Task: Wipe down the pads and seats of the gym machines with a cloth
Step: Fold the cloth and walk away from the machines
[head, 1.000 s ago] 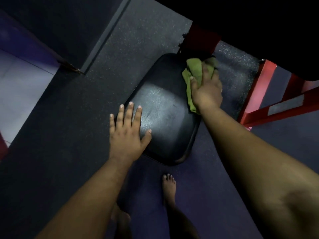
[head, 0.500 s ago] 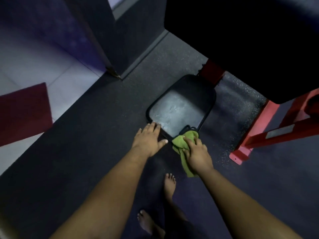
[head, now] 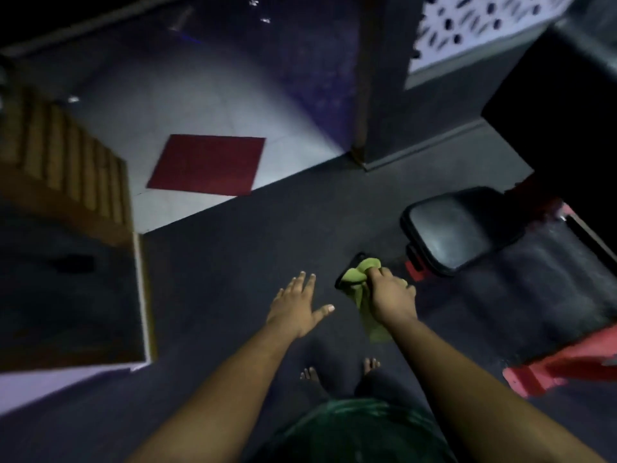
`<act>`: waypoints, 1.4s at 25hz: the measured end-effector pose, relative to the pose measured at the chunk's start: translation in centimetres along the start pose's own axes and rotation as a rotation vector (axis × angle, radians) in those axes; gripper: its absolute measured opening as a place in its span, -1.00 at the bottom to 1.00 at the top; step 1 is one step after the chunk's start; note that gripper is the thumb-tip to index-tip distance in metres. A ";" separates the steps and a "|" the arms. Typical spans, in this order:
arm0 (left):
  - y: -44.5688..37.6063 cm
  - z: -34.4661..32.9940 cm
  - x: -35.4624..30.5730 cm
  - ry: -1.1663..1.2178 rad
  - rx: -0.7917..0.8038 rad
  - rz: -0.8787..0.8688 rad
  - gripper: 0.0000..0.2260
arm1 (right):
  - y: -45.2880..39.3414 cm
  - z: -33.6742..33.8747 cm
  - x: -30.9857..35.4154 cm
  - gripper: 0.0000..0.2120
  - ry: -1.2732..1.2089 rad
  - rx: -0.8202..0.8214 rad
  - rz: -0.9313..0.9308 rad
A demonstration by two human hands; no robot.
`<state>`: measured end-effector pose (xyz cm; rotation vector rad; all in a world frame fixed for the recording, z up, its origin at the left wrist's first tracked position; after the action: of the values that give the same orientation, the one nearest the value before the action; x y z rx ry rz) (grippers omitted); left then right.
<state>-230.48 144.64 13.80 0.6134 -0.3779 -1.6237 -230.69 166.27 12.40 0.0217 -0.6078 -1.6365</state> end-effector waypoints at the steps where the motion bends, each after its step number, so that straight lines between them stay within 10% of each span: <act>1: 2.1 0.1 1.4 0.029 -0.037 0.056 -0.17 | 0.4 0.0 2.1 -0.76 0.032 0.020 0.081; 15: 35.4 -12.4 3.4 0.555 -0.499 1.000 -0.16 | 17.9 -3.3 19.8 -0.89 0.193 0.071 1.208; 35: 80.1 -42.3 -6.3 0.769 -0.697 1.697 -0.16 | 70.4 -22.9 22.3 -0.93 0.326 0.416 1.922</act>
<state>-140.60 143.20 26.79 0.1455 0.2640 0.2072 -161.74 134.84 27.91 0.0004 -0.3846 0.3608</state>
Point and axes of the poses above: each hand's wrist, its own y-axis away from the middle knuckle, its own z-axis out of the back of the hand, x = y × z, the point moved 1 cm from there along -y, towards the middle knuckle, and after that the axes turned 2 degrees about z, right-handed, at the moved point
